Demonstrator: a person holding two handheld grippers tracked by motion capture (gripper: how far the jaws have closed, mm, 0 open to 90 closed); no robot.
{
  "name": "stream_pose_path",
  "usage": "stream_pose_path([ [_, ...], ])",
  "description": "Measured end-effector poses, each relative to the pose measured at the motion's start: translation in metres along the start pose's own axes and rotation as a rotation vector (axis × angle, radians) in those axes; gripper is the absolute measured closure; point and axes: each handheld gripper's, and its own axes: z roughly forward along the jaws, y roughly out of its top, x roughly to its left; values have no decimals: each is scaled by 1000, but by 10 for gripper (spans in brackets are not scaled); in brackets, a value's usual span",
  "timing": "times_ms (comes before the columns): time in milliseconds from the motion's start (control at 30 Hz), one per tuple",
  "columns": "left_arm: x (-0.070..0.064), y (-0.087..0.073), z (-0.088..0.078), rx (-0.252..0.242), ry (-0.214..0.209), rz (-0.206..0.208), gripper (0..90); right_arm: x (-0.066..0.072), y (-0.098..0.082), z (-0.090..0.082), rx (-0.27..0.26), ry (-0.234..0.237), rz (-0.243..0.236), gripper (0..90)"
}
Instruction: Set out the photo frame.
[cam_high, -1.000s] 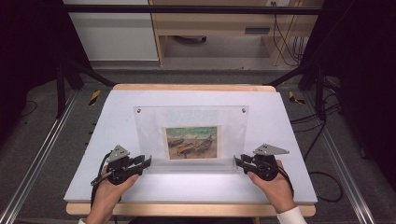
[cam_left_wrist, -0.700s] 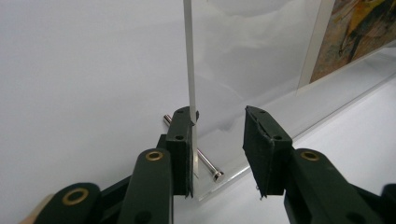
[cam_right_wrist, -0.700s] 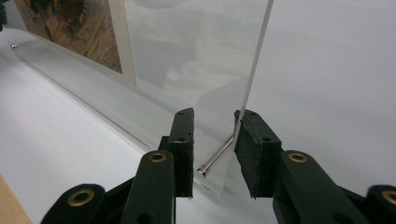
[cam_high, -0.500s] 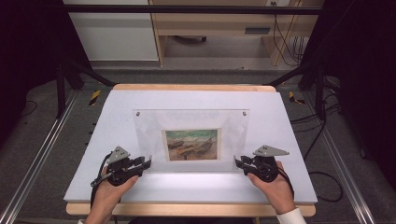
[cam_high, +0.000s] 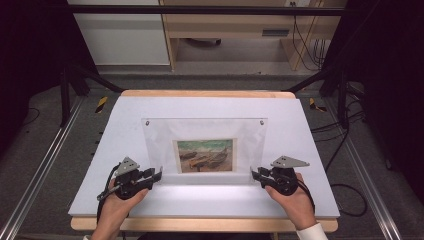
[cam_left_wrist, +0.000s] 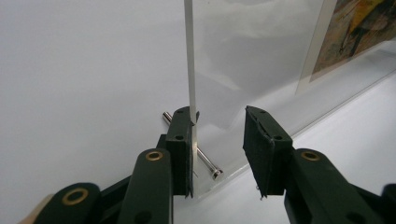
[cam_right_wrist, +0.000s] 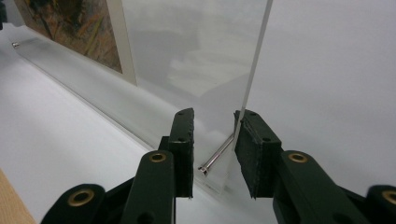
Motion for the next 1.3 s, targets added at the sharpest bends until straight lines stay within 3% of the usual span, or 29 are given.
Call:
stream_pose_path([
  [400, -1, 0, 0, 5, 3, 5, 627, 2, -1, 0, 7, -7, 9, 683],
  [1300, -4, -3, 0, 22, 5, 28, 619, 4, -5, -1, 17, -7, -21, 679],
])
